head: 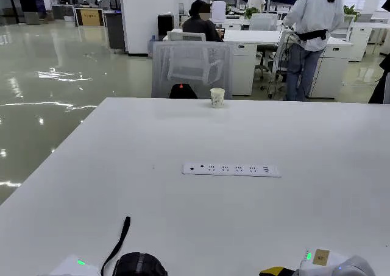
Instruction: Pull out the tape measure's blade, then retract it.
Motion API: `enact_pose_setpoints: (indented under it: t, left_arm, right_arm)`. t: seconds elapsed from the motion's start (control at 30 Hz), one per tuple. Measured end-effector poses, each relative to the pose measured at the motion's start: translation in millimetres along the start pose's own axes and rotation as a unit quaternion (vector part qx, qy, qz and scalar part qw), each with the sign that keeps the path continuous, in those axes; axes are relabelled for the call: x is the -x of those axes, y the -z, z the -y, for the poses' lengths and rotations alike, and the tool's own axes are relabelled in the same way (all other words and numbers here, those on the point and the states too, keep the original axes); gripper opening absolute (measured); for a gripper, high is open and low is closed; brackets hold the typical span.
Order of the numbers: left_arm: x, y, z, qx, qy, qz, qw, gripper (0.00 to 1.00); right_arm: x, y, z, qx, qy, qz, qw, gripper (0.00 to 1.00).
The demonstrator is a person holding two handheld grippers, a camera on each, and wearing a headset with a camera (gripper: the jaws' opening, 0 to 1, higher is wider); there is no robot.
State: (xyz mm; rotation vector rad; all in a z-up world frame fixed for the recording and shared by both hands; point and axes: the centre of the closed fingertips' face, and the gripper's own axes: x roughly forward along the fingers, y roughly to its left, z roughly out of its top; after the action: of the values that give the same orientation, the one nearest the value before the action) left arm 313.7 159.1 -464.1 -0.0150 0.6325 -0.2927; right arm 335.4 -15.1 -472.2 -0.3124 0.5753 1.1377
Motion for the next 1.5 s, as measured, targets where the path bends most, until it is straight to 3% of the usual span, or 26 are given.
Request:
enact_pose_setpoints:
  t: [0.27,0.53,0.7,0.93,1.5]
  left_arm:
    - [9.2,5.1,4.7,-0.016,0.018,0.008,0.9997,0.83]
    - [21.4,0.8,12.7,-0.021,0.044,0.036,0.9982,0.87]
    - [25.4,0.5,13.6,-0.031,0.046,0.044,0.9974,0.9]
    - [31.8,1.2,16.2,-0.06,0.05,0.05,0.9957,0.94]
    - [49.4,9.3,25.3,-0.072,0.063,0.059,0.9937,0.99]
  right_arm:
    - [12.7,2.2,-1.9,-0.019,0.014,0.022,0.9995,0.71]
    - [24.6,4.5,-8.6,-0.036,0.025,0.046,0.998,0.81]
    - [31.1,3.6,-10.5,-0.045,0.041,0.063,0.9962,0.87]
    - [39.0,6.1,-17.0,-0.042,0.046,0.068,0.9958,0.92]
    - [59.5,12.8,-26.0,-0.053,0.057,0.082,0.9936,0.99]
